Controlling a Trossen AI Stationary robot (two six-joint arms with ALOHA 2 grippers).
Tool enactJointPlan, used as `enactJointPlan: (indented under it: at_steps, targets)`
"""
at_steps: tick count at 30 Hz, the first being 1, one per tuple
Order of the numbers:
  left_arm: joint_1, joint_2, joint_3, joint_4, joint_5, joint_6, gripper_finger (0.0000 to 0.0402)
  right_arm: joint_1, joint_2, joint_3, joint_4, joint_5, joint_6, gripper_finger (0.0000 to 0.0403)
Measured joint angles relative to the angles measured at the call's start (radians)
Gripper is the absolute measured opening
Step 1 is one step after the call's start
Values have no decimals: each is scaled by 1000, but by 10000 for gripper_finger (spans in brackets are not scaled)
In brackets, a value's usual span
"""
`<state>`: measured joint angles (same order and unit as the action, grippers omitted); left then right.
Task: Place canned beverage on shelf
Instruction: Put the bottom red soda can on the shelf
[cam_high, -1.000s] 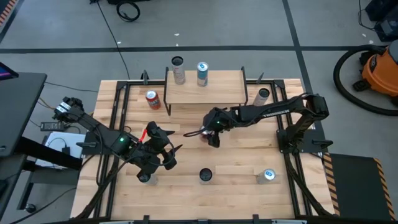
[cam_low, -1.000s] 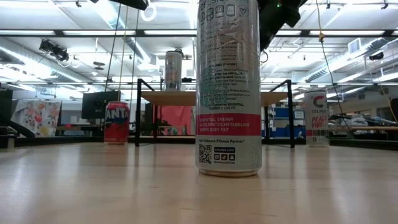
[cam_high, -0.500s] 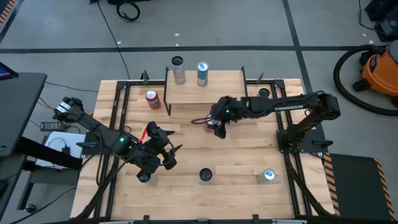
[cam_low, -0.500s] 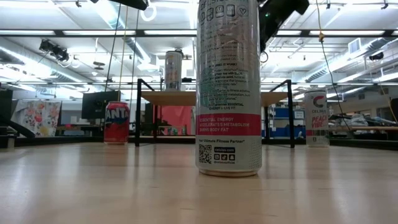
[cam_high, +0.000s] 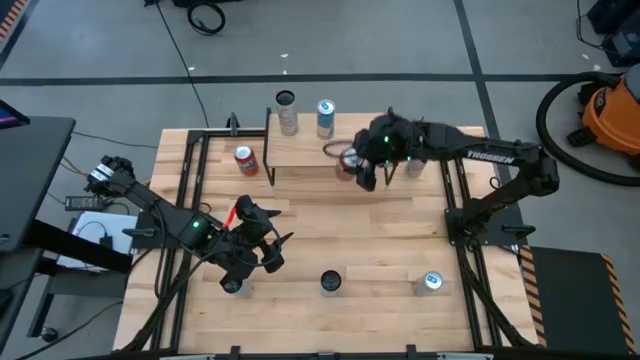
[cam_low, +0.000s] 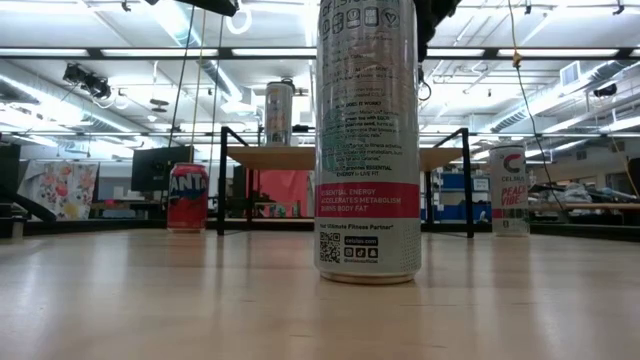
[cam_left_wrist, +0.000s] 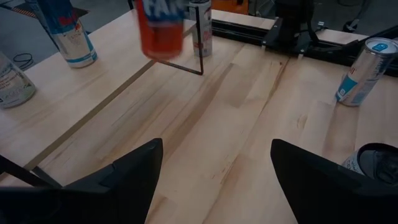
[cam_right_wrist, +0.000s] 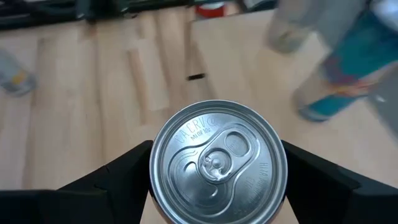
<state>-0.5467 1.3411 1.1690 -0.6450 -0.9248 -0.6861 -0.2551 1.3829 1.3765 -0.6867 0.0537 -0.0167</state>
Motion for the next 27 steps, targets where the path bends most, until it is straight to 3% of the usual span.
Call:
enactJointPlan:
  at_steps: [4,9,27]
  targets:
    - [0,0,0,6,5,0,311,-59,20,73,-58,3,-35,312]
    - [0,0,0,7,6,0,311,-156,34,121,-84,-83,-52,312]
    - [0,0,0,19,6,0,311,-421,71,144,-127,-327,-181,312]
